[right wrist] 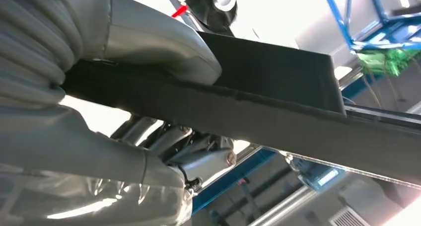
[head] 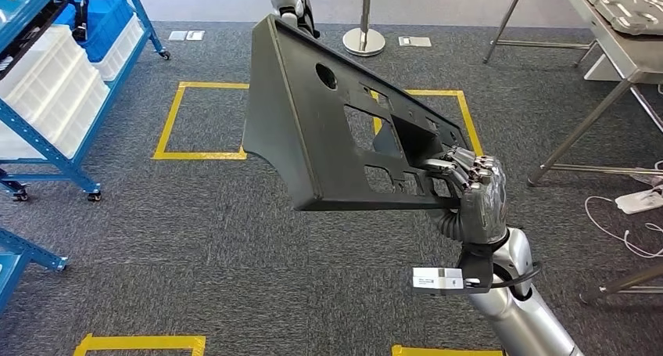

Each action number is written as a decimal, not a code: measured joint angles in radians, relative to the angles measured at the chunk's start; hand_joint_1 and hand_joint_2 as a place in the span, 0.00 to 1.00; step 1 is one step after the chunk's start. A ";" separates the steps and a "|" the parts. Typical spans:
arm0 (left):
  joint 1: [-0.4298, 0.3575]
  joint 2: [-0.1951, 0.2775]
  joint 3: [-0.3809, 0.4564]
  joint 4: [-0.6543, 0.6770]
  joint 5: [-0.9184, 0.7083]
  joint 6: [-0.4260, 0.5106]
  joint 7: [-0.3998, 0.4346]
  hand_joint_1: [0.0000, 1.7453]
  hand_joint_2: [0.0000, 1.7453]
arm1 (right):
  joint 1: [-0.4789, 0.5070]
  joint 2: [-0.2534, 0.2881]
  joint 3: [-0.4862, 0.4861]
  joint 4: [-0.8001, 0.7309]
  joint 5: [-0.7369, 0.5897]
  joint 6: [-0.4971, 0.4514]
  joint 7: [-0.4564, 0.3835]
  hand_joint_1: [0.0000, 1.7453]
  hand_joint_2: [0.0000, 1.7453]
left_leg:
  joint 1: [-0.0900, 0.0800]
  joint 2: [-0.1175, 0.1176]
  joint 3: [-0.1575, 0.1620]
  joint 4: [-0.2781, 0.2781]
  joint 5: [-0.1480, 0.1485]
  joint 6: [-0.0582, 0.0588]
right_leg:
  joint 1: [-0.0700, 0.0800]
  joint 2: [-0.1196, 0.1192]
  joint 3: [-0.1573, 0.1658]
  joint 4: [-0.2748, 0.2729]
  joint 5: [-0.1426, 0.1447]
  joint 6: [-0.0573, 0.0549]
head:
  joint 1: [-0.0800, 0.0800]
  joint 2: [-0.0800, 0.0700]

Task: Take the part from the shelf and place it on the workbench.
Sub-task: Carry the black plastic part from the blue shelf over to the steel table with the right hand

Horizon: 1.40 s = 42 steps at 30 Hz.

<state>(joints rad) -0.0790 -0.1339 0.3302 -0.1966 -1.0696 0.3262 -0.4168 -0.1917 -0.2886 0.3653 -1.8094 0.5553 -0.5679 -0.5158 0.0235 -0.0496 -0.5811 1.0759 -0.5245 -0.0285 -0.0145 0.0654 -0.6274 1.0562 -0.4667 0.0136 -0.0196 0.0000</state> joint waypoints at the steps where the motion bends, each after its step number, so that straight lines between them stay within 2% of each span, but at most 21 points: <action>1: 0.001 0.001 0.000 0.000 -0.001 0.000 0.000 0.00 1.00 | 0.003 0.001 -0.001 0.001 -0.001 -0.001 -0.001 1.00 1.00 | -0.004 0.003 0.000 -0.004 0.001 0.004 | -0.001 0.006 -0.002 -0.001 0.003 0.006 | 0.002 0.000; 4: -0.002 0.003 -0.003 -0.001 -0.001 0.002 -0.002 0.00 1.00 | 0.007 0.003 -0.002 0.002 -0.004 -0.004 -0.006 1.00 1.00 | -0.005 0.021 0.002 -0.010 0.009 0.025 | -0.004 -0.003 -0.014 0.014 -0.008 0.018 | 0.011 0.000; 7: -0.002 0.003 -0.004 -0.001 0.000 0.003 -0.004 0.00 1.00 | 0.005 0.005 -0.003 0.003 -0.006 -0.006 -0.011 1.00 1.00 | -0.006 0.047 0.003 -0.014 0.011 0.035 | -0.003 -0.042 -0.092 0.174 -0.084 0.022 | 0.033 0.000; 9: -0.002 0.004 -0.005 -0.001 0.000 0.002 -0.005 0.00 1.00 | 0.007 0.007 -0.002 0.006 -0.006 -0.007 -0.012 1.00 1.00 | -0.008 0.065 0.003 -0.014 0.010 0.037 | -0.003 -0.051 -0.138 0.264 -0.106 0.024 | 0.041 0.000; 11: -0.003 0.004 -0.005 -0.001 -0.001 0.002 -0.006 0.00 1.00 | 0.008 0.008 -0.002 0.007 -0.006 -0.007 -0.012 1.00 1.00 | -0.008 0.080 0.005 -0.014 0.008 0.036 | -0.003 -0.057 -0.110 0.207 -0.061 0.023 | 0.046 0.000; 13: -0.005 0.004 -0.006 -0.001 -0.001 0.002 -0.007 0.00 1.00 | 0.006 0.009 -0.003 0.007 -0.006 -0.007 -0.012 1.00 1.00 | -0.010 0.092 0.008 -0.014 0.004 0.032 | 0.002 -0.080 -0.038 0.064 -0.006 0.019 | 0.051 0.000; 15: -0.005 0.004 -0.006 -0.001 -0.002 0.001 -0.006 0.00 1.00 | 0.005 0.010 -0.004 0.007 -0.006 -0.008 -0.013 1.00 1.00 | -0.013 0.101 0.009 -0.016 0.002 0.024 | 0.012 -0.099 -0.002 -0.010 0.007 0.015 | 0.052 0.000; 17: -0.004 0.004 -0.007 -0.001 -0.005 0.001 -0.004 0.00 1.00 | 0.006 0.010 -0.005 0.007 -0.006 -0.008 -0.013 1.00 1.00 | -0.014 0.111 0.014 -0.023 0.002 0.014 | 0.017 -0.090 -0.001 -0.016 0.006 0.009 | 0.050 0.000; 19: -0.005 0.004 -0.009 -0.001 -0.008 0.001 -0.002 0.00 1.00 | 0.006 0.010 -0.006 0.006 -0.006 -0.008 -0.013 1.00 1.00 | -0.012 0.100 0.014 -0.011 -0.011 0.005 | 0.011 -0.078 0.004 -0.024 0.009 -0.003 | 0.043 0.000; 21: -0.004 0.005 -0.011 -0.001 -0.008 0.001 -0.002 0.00 1.00 | 0.003 0.011 -0.006 0.006 -0.006 -0.008 -0.012 1.00 1.00 | -0.011 0.069 -0.022 0.076 -0.061 0.001 | 0.005 -0.068 0.010 -0.030 0.011 -0.015 | 0.031 0.000; 23: -0.004 0.005 -0.011 -0.001 -0.008 0.001 -0.002 0.00 1.00 | 0.004 0.011 -0.006 0.006 -0.006 -0.007 -0.011 1.00 1.00 | -0.012 0.053 -0.086 0.211 -0.117 0.000 | 0.005 -0.054 0.011 -0.029 0.011 -0.020 | 0.019 0.000; 25: -0.006 0.005 -0.011 -0.001 -0.009 0.000 -0.002 0.00 1.00 | 0.008 0.011 -0.005 0.006 -0.006 -0.007 -0.011 1.00 1.00 | -0.012 0.051 -0.108 0.255 -0.114 -0.001 | 0.004 -0.034 0.012 -0.028 0.010 -0.021 | 0.012 0.000; 27: -0.005 0.006 -0.012 -0.001 -0.011 -0.001 -0.002 0.00 1.00 | 0.010 0.011 -0.005 0.006 -0.006 -0.007 -0.010 1.00 1.00 | -0.006 0.037 -0.063 0.149 -0.046 -0.002 | 0.001 -0.011 0.014 -0.024 0.008 -0.017 | 0.005 0.000; 28: -0.003 0.006 -0.012 0.000 -0.013 -0.001 -0.002 0.00 1.00 | 0.011 0.011 -0.005 0.006 -0.006 -0.007 -0.010 1.00 1.00 | -0.001 0.012 -0.034 0.082 -0.017 -0.004 | 0.000 0.000 0.012 -0.018 0.005 -0.012 | 0.001 0.000; 31: 0.002 0.005 -0.013 0.001 -0.014 -0.002 -0.004 0.00 1.00 | 0.014 0.012 -0.006 0.006 -0.006 -0.006 -0.009 1.00 1.00 | 0.005 -0.037 -0.001 -0.004 0.003 -0.001 | -0.001 0.031 -0.003 -0.007 0.006 0.005 | 0.001 0.000; 33: 0.000 0.005 -0.013 0.000 -0.014 -0.002 -0.005 0.00 1.00 | 0.018 0.012 -0.007 0.006 -0.006 -0.006 -0.008 1.00 1.00 | 0.001 -0.016 0.001 -0.009 0.006 0.012 | -0.006 0.042 -0.008 -0.011 0.010 0.016 | 0.006 0.000; 35: -0.001 0.005 -0.013 0.000 -0.014 -0.002 -0.005 0.00 1.00 | 0.020 0.013 -0.010 0.006 -0.006 -0.006 -0.008 1.00 1.00 | 0.000 0.008 0.005 -0.014 0.009 0.025 | -0.003 0.009 -0.027 0.021 -0.008 0.022 | 0.015 0.000; 37: 0.001 0.005 -0.013 0.000 -0.014 -0.002 -0.004 0.00 1.00 | 0.019 0.013 -0.012 0.006 -0.006 -0.006 -0.008 1.00 1.00 | -0.002 0.034 0.007 -0.017 0.008 0.033 | 0.000 -0.037 -0.084 0.132 -0.061 0.024 | 0.030 0.000; 39: 0.002 0.006 -0.013 0.000 -0.013 -0.002 -0.002 0.00 1.00 | 0.022 0.013 -0.013 0.006 -0.006 -0.005 -0.008 1.00 1.00 | -0.005 0.062 0.008 -0.017 0.005 0.036 | -0.001 -0.050 -0.147 0.253 -0.100 0.026 | 0.039 0.000; 40: 0.003 0.006 -0.013 0.000 -0.014 -0.002 -0.002 0.00 1.00 | 0.024 0.014 -0.013 0.006 -0.006 -0.004 -0.008 1.00 1.00 | -0.005 0.075 0.009 -0.017 0.003 0.037 | -0.002 -0.052 -0.157 0.269 -0.095 0.026 | 0.041 0.000; 42: 0.003 0.007 -0.013 0.000 -0.015 -0.002 -0.001 0.00 1.00 | 0.026 0.014 -0.013 0.006 -0.004 -0.002 -0.008 1.00 1.00 | -0.006 0.097 0.015 -0.017 -0.003 0.034 | -0.003 -0.063 -0.114 0.181 -0.039 0.026 | 0.045 0.000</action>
<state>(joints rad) -0.0764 -0.1269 0.3174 -0.1968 -1.0843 0.3246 -0.4174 -0.1655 -0.2750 0.3521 -1.8032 0.5510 -0.5700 -0.5240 0.0179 0.0474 -0.5663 1.0592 -0.5271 0.0055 -0.0175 0.0022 -0.7415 1.2376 -0.5055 0.0395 0.0255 0.0000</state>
